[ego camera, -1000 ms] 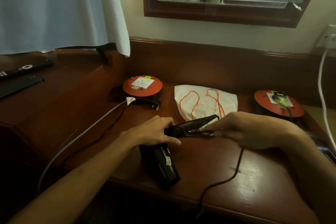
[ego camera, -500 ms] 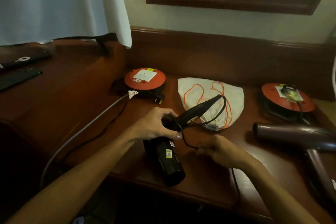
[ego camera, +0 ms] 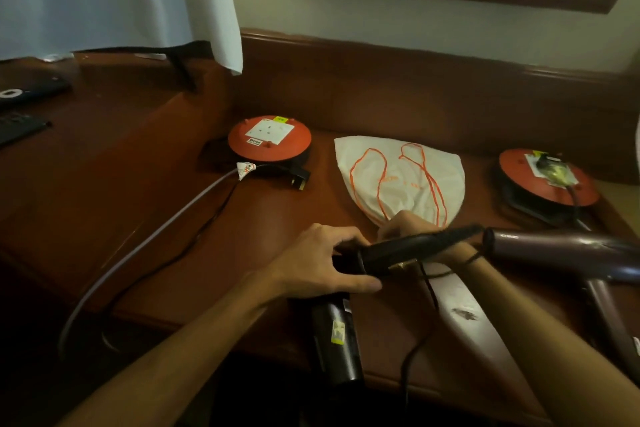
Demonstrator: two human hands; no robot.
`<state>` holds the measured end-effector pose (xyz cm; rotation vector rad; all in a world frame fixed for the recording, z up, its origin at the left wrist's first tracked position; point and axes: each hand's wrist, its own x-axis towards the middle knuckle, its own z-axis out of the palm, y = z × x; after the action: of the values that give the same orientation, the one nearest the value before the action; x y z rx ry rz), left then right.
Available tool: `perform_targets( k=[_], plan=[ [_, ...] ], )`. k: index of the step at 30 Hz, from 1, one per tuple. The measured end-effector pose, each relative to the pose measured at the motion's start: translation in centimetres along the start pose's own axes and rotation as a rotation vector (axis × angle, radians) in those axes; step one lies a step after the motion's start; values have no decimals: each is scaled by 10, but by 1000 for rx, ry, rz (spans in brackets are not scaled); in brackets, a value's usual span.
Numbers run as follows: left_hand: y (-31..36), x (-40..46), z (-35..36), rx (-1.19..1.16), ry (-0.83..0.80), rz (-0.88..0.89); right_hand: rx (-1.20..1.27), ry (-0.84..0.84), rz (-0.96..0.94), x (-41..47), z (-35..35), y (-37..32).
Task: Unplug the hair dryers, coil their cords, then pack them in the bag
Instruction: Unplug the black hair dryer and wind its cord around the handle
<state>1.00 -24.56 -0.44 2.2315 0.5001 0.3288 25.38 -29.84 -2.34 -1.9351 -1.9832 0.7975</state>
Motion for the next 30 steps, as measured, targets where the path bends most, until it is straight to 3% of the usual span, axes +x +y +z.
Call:
perform_targets(
  k=[3, 6, 11, 16, 23, 26, 30],
  plan=[
    [3, 3, 4, 297, -86, 16, 13, 11, 62, -7, -27, -14],
    [3, 8, 0, 264, -100, -70, 42, 22, 18, -16, -57, -29],
    [17, 18, 7, 521, -189, -115, -245, -102, -79, -12, -56, -66],
    [12, 18, 5, 470, -174, -119, -346, -254, -119, -22, -70, -83],
    [13, 19, 2, 399, -150, -110, -222, 63, -153, -33, -75, -55],
    [15, 18, -1, 392, -173, -151, -112, 62, -75, -40, -77, -43],
    [17, 19, 2, 355, -134, -144, -28, -14, -115, -69, -95, -60]
  ],
)
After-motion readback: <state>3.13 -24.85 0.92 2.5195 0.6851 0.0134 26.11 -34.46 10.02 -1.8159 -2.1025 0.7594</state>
